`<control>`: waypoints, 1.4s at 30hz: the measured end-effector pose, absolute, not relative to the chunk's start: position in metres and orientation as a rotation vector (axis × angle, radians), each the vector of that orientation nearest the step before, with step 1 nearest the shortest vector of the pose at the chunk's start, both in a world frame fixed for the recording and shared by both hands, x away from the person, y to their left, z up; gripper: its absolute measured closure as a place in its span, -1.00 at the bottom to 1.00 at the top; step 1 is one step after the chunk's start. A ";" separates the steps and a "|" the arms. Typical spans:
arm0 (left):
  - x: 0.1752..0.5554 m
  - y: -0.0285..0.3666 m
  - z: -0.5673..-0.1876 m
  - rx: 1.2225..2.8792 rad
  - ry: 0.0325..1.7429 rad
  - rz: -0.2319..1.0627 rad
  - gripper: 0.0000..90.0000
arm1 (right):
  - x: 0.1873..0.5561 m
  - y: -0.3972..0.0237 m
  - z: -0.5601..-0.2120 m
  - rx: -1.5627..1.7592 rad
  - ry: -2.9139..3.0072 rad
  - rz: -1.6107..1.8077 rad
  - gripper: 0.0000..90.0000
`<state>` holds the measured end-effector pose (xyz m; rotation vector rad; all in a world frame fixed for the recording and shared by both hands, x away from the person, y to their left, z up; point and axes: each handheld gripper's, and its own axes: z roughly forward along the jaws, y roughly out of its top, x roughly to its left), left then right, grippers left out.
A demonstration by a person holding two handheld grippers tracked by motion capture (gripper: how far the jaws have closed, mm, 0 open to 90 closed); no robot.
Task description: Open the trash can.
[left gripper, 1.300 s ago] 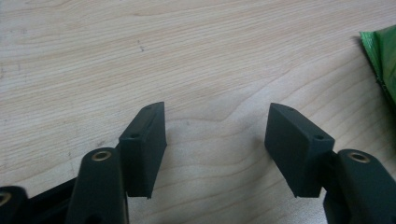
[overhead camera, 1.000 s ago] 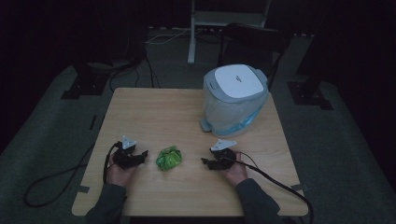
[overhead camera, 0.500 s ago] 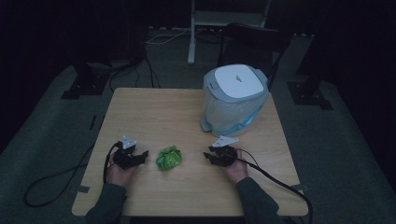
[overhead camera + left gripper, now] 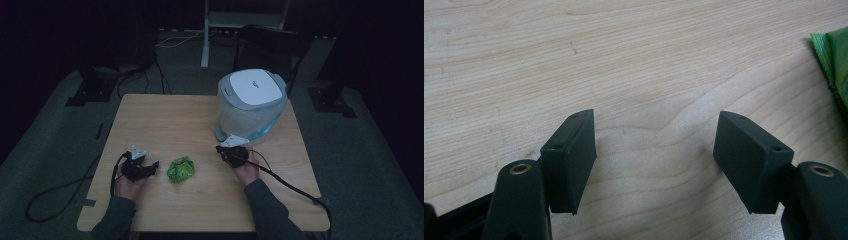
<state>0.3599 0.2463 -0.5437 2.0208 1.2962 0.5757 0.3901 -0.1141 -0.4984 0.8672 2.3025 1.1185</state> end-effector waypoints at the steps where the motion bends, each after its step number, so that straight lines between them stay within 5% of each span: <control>1: 0.360 0.246 -0.544 2.021 1.296 0.576 -0.25 | 0.390 -0.114 -0.498 0.867 2.302 1.119 1.00; 20: 0.360 0.246 -0.544 2.020 1.296 0.576 -0.25 | 0.423 -0.106 -0.490 0.938 2.195 1.068 1.00; 42: 0.360 0.246 -0.544 2.019 1.295 0.576 -0.26 | 0.451 -0.095 -0.528 1.095 2.100 1.014 1.00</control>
